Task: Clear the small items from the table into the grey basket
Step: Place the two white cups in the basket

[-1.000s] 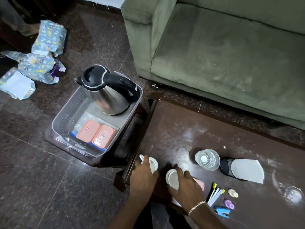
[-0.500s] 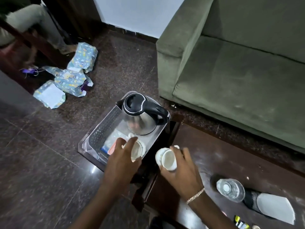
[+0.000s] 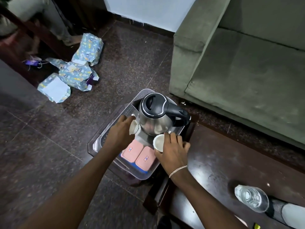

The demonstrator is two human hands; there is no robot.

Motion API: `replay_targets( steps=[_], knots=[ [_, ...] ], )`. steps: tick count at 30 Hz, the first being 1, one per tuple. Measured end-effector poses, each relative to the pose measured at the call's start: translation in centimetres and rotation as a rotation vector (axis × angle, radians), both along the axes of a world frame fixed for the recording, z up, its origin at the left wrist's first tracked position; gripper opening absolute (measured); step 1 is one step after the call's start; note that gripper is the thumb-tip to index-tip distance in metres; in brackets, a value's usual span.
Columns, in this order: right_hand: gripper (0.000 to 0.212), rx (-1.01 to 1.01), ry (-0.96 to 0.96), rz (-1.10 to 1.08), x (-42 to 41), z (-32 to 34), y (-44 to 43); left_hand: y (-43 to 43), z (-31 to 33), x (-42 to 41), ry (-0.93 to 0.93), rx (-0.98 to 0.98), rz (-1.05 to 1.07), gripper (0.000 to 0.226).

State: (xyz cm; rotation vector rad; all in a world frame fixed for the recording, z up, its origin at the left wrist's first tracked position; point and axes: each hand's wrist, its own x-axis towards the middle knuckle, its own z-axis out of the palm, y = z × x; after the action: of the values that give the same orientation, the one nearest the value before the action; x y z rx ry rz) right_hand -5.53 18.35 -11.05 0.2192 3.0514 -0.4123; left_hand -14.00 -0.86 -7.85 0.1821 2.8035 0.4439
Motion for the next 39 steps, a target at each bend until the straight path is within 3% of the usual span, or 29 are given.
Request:
replay_targets(
  steps=[15, 24, 28, 32, 36, 39],
  knots=[
    [0.076, -0.006, -0.098, -0.062, -0.2, -2.2, -1.9, -1.4, -3.5, -3.6, -0.046, -0.007, -0.115, 0.074],
    [0.081, -0.051, -0.073, -0.027, 0.3, -1.7, -0.9, -1.7, -3.7, -3.2, -0.065, -0.004, -0.092, 0.098],
    [0.073, -0.102, 0.041, -0.023, 1.5, -0.9, 0.9, -1.1, -2.8, -1.0, 0.196, -0.125, -0.082, 0.075],
    [0.057, -0.147, 0.120, -0.043, 4.3, -0.3, 3.9, 0.7, -1.7, 3.1, 0.408, 0.000, -0.067, 0.040],
    [0.039, -0.232, 0.159, -0.073, 9.0, -0.2, 8.2, 4.6, -1.0, 8.7, 0.456, 0.148, -0.186, 0.021],
    [0.030, -0.262, 0.121, -0.092, 13.6, -0.7, 11.8, 8.7, -1.3, 12.6, 0.347, 0.225, -0.319, 0.018]
  ],
)
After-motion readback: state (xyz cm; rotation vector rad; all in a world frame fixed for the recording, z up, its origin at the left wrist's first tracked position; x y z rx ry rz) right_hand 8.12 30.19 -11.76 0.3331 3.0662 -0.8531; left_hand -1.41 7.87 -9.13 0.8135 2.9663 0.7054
